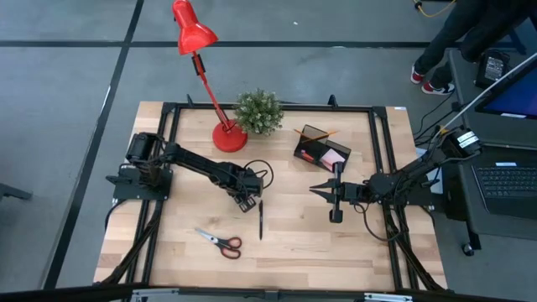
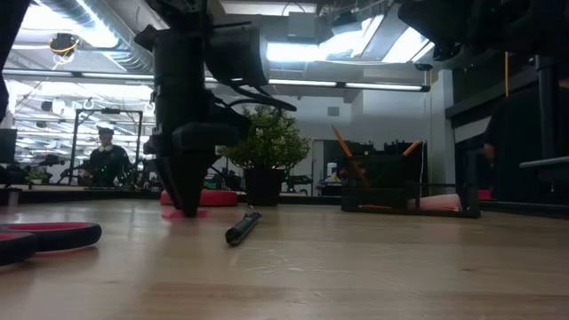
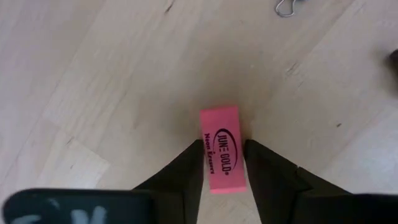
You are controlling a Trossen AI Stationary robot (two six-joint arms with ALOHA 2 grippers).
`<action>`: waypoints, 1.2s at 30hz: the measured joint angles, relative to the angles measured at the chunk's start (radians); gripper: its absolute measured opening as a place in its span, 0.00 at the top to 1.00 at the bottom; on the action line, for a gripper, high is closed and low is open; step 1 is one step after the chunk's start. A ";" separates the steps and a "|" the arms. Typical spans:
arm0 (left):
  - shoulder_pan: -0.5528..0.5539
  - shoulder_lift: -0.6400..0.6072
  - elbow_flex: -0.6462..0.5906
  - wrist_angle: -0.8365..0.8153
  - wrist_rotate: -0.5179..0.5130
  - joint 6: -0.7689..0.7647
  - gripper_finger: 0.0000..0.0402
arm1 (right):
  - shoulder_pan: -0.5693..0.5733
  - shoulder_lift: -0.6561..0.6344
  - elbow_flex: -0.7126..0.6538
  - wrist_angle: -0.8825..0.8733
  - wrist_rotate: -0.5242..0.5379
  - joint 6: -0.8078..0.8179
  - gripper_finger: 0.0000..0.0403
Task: Pick and place office supplies into organizer
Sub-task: Put the pink eraser into the black desk organizer
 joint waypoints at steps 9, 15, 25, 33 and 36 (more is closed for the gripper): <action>-0.003 0.000 -0.001 -0.001 0.003 0.050 0.84 | 0.000 0.000 0.000 0.000 0.000 0.000 0.93; -0.008 0.001 -0.001 -0.003 0.002 0.119 0.84 | 0.000 0.000 0.000 -0.012 0.000 0.000 0.93; -0.034 -0.041 -0.008 -0.015 -0.004 0.194 0.84 | 0.000 0.000 0.000 -0.015 0.000 0.000 0.93; -0.071 -0.111 -0.005 -0.004 -0.069 0.241 0.84 | 0.000 0.000 0.000 -0.016 0.000 0.000 0.93; -0.085 -0.131 -0.005 0.007 -0.099 0.267 0.84 | 0.000 0.000 0.000 -0.015 0.000 0.000 0.93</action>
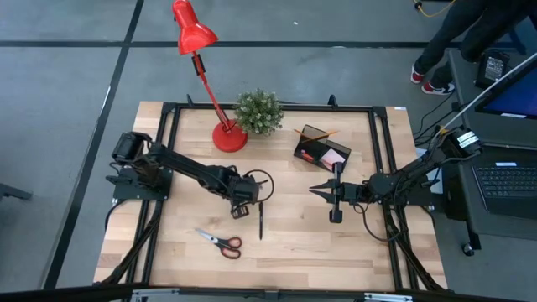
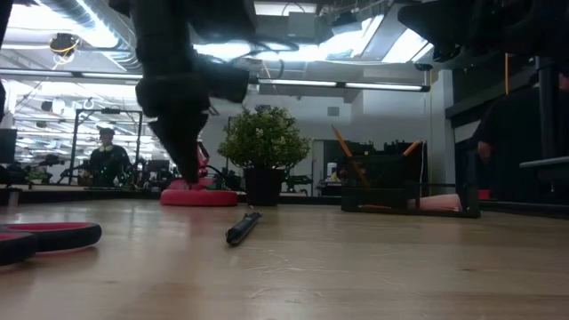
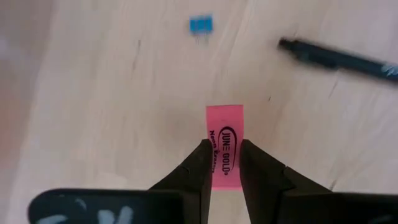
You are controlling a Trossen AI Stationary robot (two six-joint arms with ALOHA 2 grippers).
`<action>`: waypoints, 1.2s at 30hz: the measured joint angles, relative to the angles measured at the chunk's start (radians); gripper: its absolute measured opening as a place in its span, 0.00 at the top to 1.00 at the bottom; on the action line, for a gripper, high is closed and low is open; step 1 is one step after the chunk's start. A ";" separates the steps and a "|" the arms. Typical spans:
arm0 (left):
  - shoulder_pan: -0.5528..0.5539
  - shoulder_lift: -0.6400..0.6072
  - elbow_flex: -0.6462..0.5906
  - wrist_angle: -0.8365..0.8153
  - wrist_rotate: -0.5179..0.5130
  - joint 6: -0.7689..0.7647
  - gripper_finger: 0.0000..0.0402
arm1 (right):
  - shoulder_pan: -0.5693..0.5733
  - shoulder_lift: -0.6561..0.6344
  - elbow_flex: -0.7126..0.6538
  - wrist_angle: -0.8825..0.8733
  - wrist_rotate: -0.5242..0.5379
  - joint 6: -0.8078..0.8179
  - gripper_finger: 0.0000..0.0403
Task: Pick and place office supplies into organizer
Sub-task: Put the pink eraser into the black desk organizer
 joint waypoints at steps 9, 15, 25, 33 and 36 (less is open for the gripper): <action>-0.029 -0.085 0.002 0.102 -0.082 0.177 0.84 | 0.000 0.000 0.000 0.001 0.000 0.000 0.93; -0.032 -0.135 -0.008 0.222 -0.113 0.308 0.84 | 0.000 0.000 0.000 0.002 0.000 0.000 0.93; 0.028 -0.175 -0.069 0.481 -0.059 0.493 0.84 | 0.002 0.000 0.000 0.003 0.000 -0.003 0.93; 0.102 -0.175 -0.122 0.703 0.060 0.587 0.84 | 0.002 0.000 0.000 0.003 0.000 -0.002 0.93; 0.122 -0.164 -0.123 0.735 0.060 0.581 0.84 | 0.002 0.000 0.000 0.003 0.000 -0.001 0.93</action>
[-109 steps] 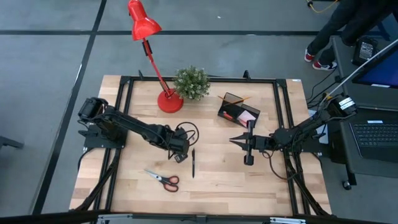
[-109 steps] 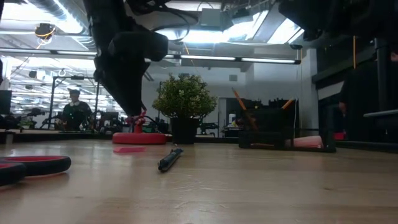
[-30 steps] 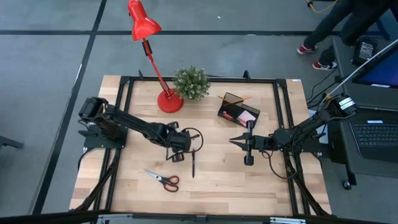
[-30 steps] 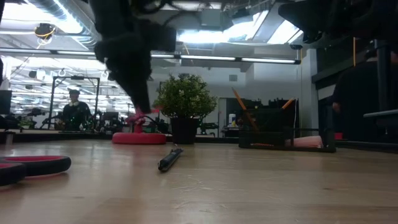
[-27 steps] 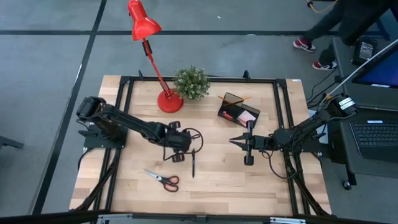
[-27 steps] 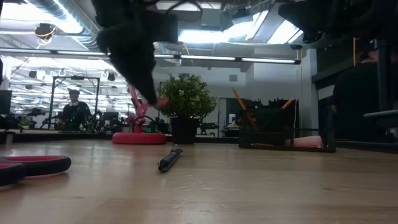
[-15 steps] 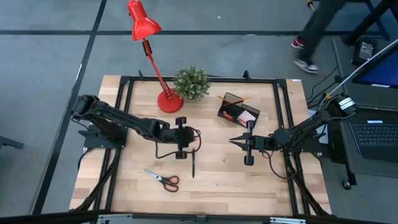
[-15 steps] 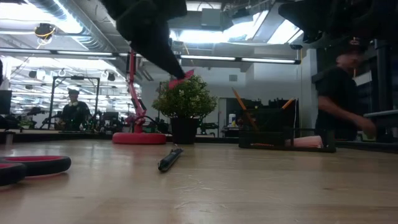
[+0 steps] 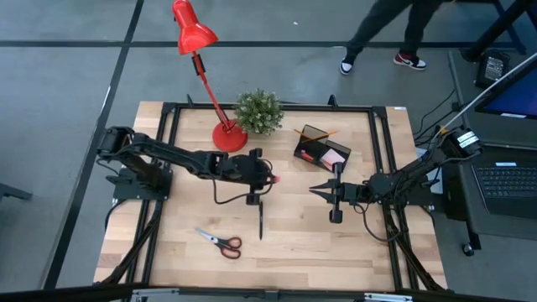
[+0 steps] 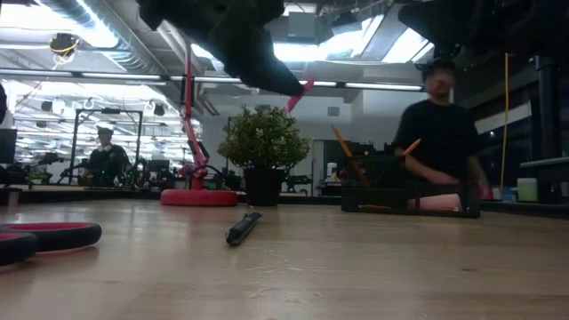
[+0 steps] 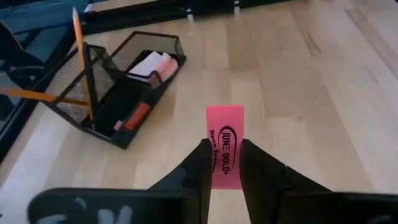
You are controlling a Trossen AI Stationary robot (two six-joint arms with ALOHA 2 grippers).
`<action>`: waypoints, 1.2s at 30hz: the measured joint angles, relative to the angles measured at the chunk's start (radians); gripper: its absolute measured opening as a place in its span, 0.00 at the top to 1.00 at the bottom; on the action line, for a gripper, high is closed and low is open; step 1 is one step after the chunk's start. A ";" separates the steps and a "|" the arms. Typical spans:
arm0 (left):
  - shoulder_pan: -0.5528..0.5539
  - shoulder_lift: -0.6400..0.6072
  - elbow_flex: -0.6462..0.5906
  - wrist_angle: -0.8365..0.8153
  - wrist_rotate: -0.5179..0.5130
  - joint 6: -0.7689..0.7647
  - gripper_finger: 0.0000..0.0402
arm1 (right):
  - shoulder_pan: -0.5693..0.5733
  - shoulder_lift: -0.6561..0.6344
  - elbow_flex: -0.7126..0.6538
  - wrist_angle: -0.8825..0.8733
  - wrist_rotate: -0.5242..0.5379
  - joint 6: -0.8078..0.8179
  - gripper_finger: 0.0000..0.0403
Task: Pick and place office supplies into organizer
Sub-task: Put the pink eraser into the black desk organizer
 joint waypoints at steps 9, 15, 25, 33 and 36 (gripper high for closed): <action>0.024 0.021 -0.001 0.168 0.069 0.039 0.84 | 0.000 0.000 0.000 -0.001 0.000 0.001 0.93; 0.053 0.118 0.001 0.279 0.071 0.043 0.84 | 0.000 0.000 0.000 -0.001 0.000 0.006 0.93; 0.140 0.258 0.001 0.528 0.080 0.059 0.84 | 0.000 0.000 0.000 0.006 0.000 0.013 0.93; 0.190 0.380 0.119 0.526 0.129 0.087 0.84 | 0.000 0.000 0.000 0.007 0.000 0.014 0.93; 0.207 0.402 0.160 0.481 0.129 0.087 0.84 | 0.000 0.000 0.000 0.006 0.000 0.038 0.93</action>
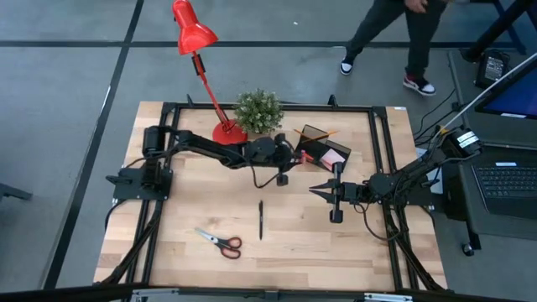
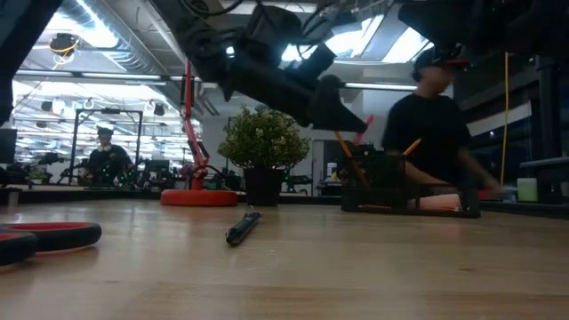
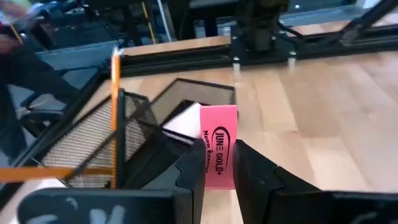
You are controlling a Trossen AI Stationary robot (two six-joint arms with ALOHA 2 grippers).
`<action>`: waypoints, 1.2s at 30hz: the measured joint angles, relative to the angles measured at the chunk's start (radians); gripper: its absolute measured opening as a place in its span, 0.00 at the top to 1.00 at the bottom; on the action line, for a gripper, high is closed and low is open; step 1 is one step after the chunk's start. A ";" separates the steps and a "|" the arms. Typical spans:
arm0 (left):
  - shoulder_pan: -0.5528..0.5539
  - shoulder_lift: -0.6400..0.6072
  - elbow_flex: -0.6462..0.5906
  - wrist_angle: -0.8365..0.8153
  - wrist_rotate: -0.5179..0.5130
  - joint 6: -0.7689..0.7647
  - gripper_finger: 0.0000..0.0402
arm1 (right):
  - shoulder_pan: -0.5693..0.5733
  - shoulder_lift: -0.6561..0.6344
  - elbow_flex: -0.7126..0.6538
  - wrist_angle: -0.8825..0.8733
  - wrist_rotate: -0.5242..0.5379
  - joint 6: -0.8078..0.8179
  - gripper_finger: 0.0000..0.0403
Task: Pick and place office supplies into organizer
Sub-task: Put the pink eraser into the black desk organizer
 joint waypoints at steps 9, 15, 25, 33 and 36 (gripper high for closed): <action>0.022 0.049 0.062 -0.048 -0.010 0.003 0.84 | 0.000 0.000 0.000 -0.005 0.000 0.021 0.93; 0.028 0.087 0.092 -0.051 -0.047 0.023 0.84 | 0.000 0.000 0.000 -0.003 0.000 0.019 0.93; 0.063 0.184 0.177 -0.062 -0.069 0.024 0.84 | 0.000 0.000 0.000 0.001 0.000 0.017 0.93; 0.090 0.214 0.226 -0.187 -0.080 0.008 0.84 | 0.000 0.000 0.000 0.000 0.000 0.016 0.93; 0.093 0.215 0.226 -0.208 -0.086 0.008 0.84 | 0.000 0.000 0.000 0.000 0.000 0.016 0.93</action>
